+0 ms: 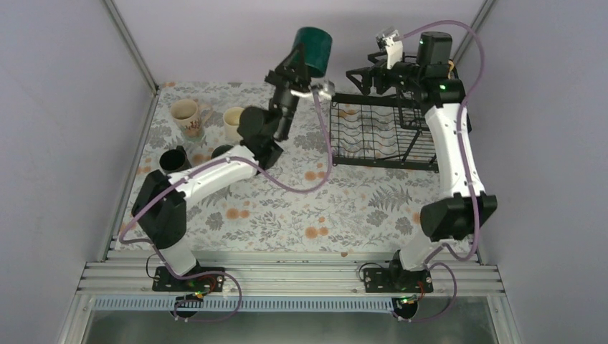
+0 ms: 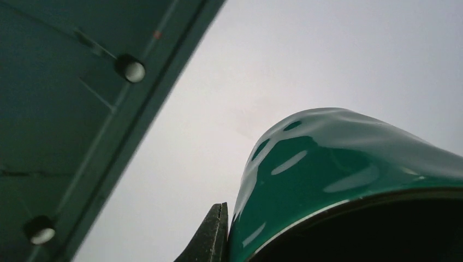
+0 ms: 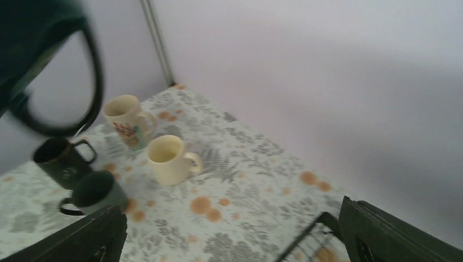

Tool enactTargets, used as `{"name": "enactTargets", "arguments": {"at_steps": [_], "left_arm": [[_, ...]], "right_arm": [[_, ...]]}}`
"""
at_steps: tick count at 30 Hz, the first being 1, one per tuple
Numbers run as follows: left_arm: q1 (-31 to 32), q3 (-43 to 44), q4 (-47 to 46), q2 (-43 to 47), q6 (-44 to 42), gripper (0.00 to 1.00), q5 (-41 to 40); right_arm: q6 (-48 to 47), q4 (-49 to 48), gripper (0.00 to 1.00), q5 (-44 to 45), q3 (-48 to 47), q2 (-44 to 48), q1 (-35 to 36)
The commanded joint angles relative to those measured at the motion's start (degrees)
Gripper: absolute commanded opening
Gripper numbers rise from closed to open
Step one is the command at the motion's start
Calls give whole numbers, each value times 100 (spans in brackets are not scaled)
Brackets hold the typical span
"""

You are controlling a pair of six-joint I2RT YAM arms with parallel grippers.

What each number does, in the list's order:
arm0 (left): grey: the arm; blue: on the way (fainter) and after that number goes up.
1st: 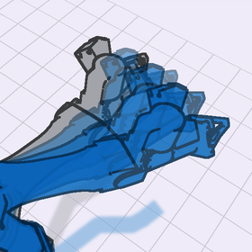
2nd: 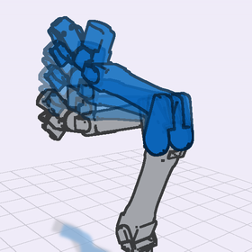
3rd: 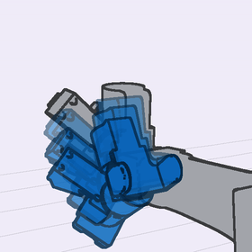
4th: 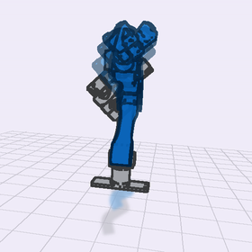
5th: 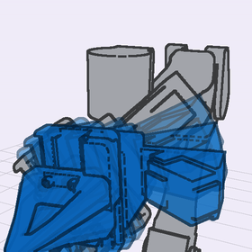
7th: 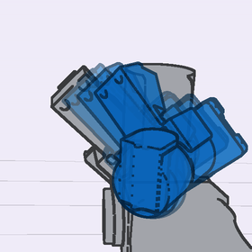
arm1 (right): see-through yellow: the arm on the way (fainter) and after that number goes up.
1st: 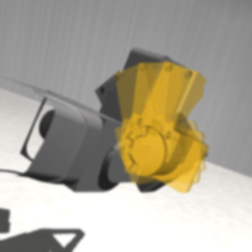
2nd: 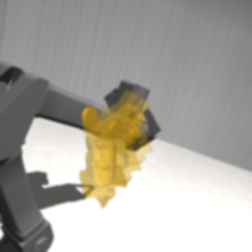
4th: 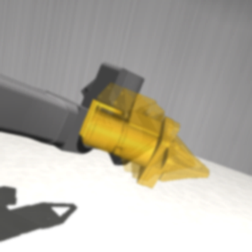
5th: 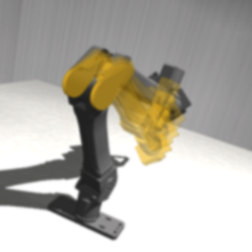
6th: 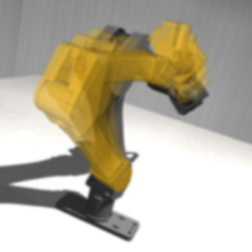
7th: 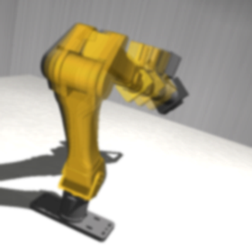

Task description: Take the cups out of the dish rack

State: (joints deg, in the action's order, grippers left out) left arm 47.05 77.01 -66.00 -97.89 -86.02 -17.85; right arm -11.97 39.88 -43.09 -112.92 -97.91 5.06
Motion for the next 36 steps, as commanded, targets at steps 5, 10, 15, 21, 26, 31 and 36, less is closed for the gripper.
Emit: {"name": "enactTargets", "arguments": {"at_steps": [5, 10, 15, 21, 26, 31, 36], "left_arm": [[-1046, 2894, 5805, -200, 2659, 2, -79], [-1462, 5934, 9304, -1562, 3296, 2, 727], [-1724, 7179, 10824, -2452, 3087, 3, 1321], [-1986, 7013, 11995, -2840, 2382, 2, 1845], [-2150, 7457, 12957, -3405, 2050, 2, 2067], [-2174, 7149, 13804, -3454, 1731, 2, 2445], [-2139, 7068, 14193, -3652, 1775, 2, 2403]], "right_arm": [[-1520, -422, 100, 2269, 819, 1347, -7], [-1958, -686, 100, 3812, 1123, 1483, -61], [-1998, -529, 100, 4122, 1167, 1491, -213], [-1983, -454, 100, 4063, 1474, 1667, -320], [-1936, -339, 100, 3931, 1647, 1729, -337], [-1984, -266, 100, 3866, 1780, 1744, -347], [-1976, -213, 100, 3761, 1895, 1733, -342]]}}
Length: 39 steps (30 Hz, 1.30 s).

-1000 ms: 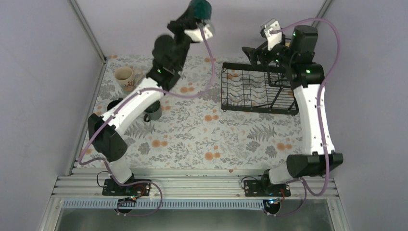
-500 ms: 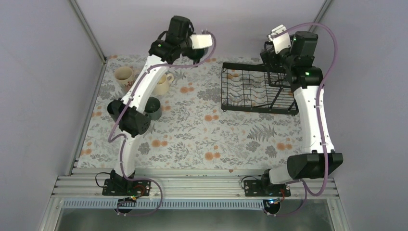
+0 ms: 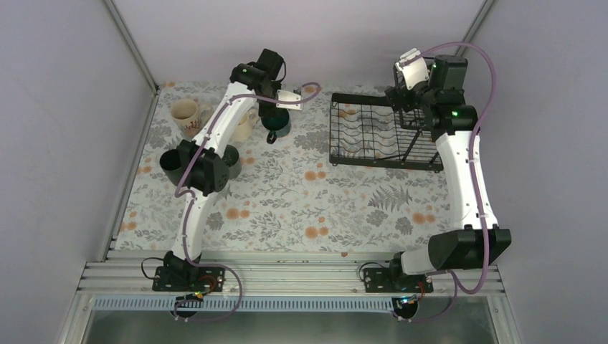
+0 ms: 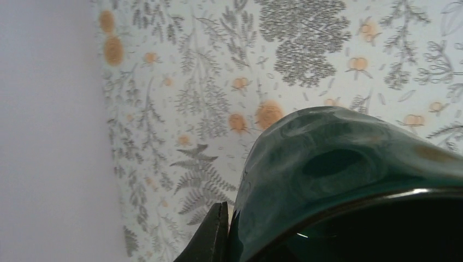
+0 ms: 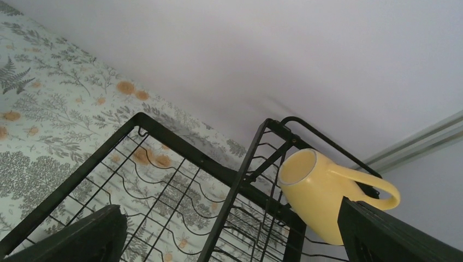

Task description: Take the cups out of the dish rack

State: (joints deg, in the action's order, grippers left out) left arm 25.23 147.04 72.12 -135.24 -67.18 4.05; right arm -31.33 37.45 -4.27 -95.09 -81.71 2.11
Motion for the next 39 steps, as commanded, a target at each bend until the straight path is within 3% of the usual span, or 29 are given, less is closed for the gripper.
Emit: {"name": "enactTargets", "arguments": {"at_steps": [1, 7, 16, 23, 29, 32, 39], "left_arm": [[62, 145, 534, 2, -114, 2, 237], [289, -960, 532, 390, 98, 2, 333], [578, -1276, 283, 319, 845, 2, 216], [847, -2677, -618, 871, 1018, 2, 106], [1003, -3134, -1045, 986, 1276, 2, -79], [1128, -3384, -1195, 1069, 1309, 2, -161], [1236, -3547, -1445, 1035, 1425, 2, -222]], "right_arm": [[-40, 28, 100, -118, 150, 126, -52], [-35, -76, 100, -111, 414, 283, -49], [36, -18, 100, -126, 473, 395, -68], [-71, 0, 100, -57, 521, 572, -153], [-93, 23, 100, 9, 508, 557, -298], [-27, 156, 100, 15, 293, 323, -543], [293, 622, 100, -145, -1170, -672, -1329]]}}
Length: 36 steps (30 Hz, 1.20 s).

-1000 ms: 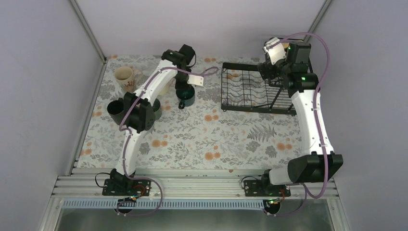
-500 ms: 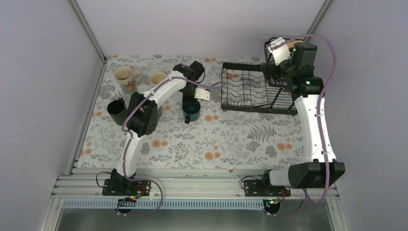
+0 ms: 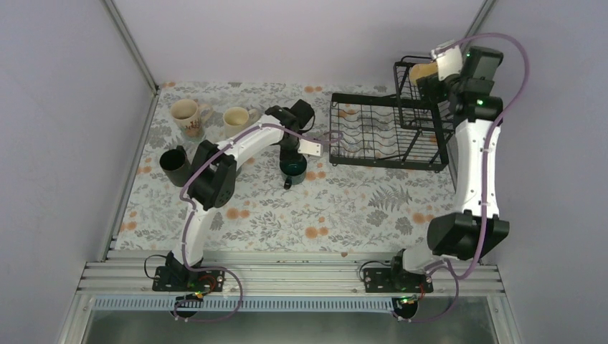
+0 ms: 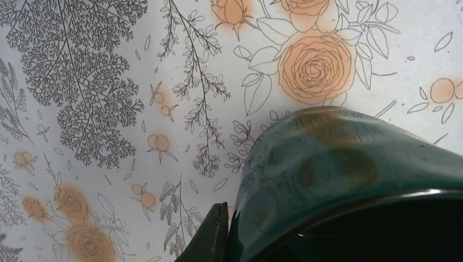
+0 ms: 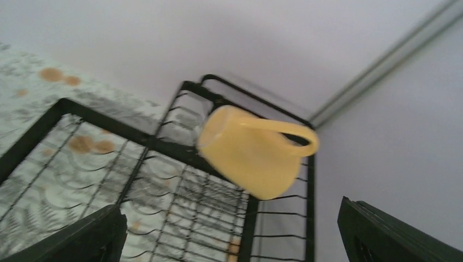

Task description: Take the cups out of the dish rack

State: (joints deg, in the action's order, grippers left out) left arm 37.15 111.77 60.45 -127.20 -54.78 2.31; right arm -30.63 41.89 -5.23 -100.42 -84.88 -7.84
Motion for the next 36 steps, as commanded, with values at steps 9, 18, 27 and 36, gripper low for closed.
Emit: {"name": "enactTargets", "arguments": {"at_steps": [9, 18, 27, 36], "left_arm": [[65, 19, -380, -34, 330, 2, -229], [73, -96, -426, -158, 336, 2, -424], [65, -333, -580, -118, 329, 21, -493], [73, 45, -251, 104, 276, 48, -513]], "right_arm": [[578, -148, 100, 225, -1131, -983, -502], [1004, -348, 100, 554, -1652, -1755, -667], [801, -630, 100, 654, -1564, -1981, -778], [666, -507, 92, 46, -1894, -2258, -1125]]}}
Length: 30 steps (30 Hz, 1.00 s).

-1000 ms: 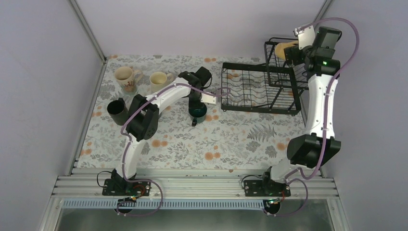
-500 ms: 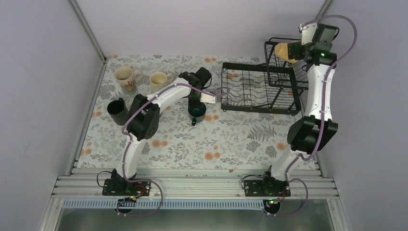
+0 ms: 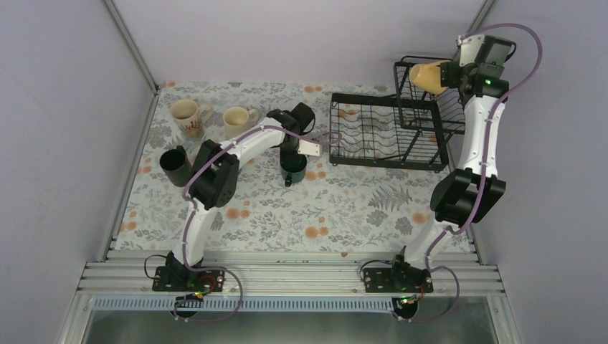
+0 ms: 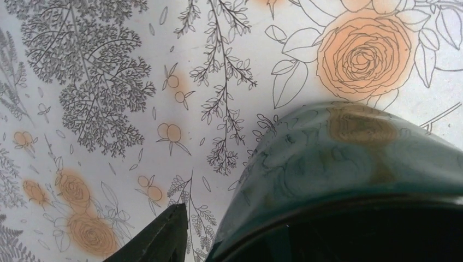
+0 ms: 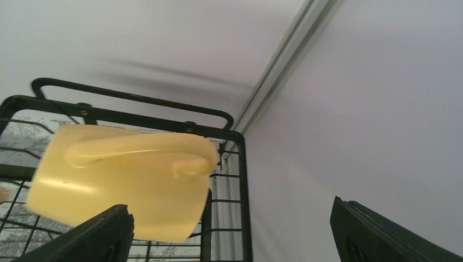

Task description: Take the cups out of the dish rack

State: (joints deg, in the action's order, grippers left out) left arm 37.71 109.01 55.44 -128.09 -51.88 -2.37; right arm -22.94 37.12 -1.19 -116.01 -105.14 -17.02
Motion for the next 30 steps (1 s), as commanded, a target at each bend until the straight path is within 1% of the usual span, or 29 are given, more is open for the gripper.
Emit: {"name": "enactTargets", "arguments": {"at_steps": [1, 3, 6, 8, 12, 14, 16, 19, 26, 28, 30], "left_arm": [[17, 413, 310, 220, -15, 51, -53], [32, 556, 403, 295, -15, 57, -120], [59, 695, 473, 485, -57, 70, -205], [69, 821, 519, 603, -66, 73, -264], [78, 1105, 643, 772, -68, 74, -319], [87, 1221, 639, 864, -67, 75, -350], [87, 1324, 583, 930, -37, 75, -428], [104, 1311, 359, 1060, 26, 77, -685], [122, 694, -373, 1451, -19, 79, -833], [122, 602, -553, 1529, -20, 79, -865], [122, 475, -745, 1629, -32, 80, -867]], "right_arm": [[-195, 57, 92, -489, -380, -283, -254], [-440, -82, 82, -573, -158, -200, -295], [-995, -872, 83, -779, 871, 320, -338], [-1347, -1327, 84, -948, 1495, 687, -330], [-1914, -2014, 84, -1171, 2200, 1207, -338], [-2062, -2202, 84, -1145, 2281, 1278, -324], [-2177, -2211, 83, -1070, 2166, 1221, -331], [-2423, -2351, 79, -789, 2168, 1173, -315], [-2845, -2515, 73, -393, 2206, 1122, -236], [-2848, -2532, 71, -298, 2082, 1042, -184], [-2839, -2333, 69, -169, 1814, 806, -102]]}}
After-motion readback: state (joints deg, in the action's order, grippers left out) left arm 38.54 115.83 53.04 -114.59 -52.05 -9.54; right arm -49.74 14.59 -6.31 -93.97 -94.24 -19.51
